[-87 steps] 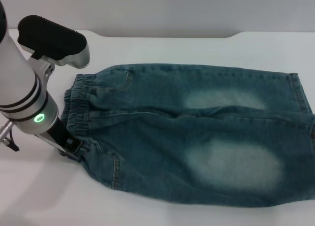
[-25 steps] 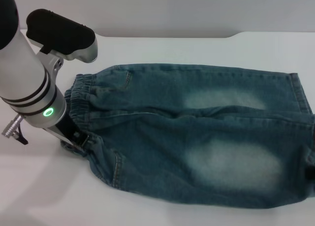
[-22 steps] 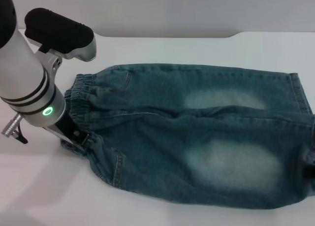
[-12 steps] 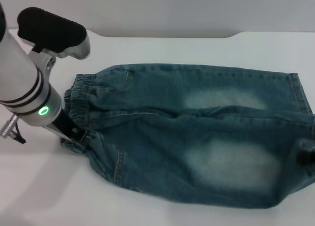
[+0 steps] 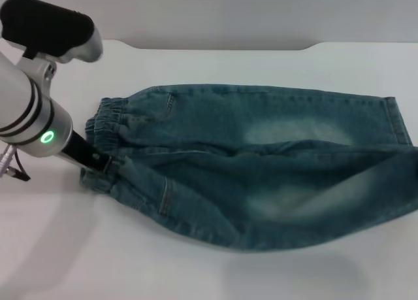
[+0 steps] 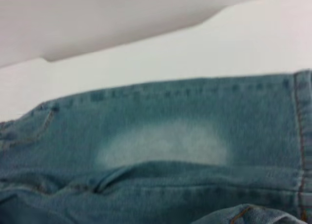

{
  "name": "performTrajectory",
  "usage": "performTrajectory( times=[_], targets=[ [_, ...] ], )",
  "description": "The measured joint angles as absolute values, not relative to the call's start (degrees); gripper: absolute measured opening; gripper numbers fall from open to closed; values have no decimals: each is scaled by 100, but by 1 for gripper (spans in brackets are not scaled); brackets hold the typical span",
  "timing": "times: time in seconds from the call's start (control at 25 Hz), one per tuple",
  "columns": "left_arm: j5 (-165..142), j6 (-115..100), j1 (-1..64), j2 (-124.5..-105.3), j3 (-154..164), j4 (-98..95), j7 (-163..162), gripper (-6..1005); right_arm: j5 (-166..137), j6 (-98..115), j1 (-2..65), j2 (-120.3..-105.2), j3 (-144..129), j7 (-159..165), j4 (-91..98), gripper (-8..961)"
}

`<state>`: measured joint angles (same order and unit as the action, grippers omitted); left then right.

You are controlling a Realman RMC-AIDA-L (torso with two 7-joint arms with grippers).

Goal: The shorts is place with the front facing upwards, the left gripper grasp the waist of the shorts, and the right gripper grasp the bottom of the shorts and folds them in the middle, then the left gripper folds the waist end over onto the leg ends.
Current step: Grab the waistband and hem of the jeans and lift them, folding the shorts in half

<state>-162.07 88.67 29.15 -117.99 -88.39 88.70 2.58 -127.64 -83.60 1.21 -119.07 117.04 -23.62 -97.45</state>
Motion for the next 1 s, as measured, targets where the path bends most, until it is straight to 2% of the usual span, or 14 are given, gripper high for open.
performTrajectory(
  times=[1.0],
  targets=[
    [-16187,7167,2435,-11795,-8971,9485,320,42,-11934,-6380,-131,-11942,11967,-3487,-9740,16]
  ],
)
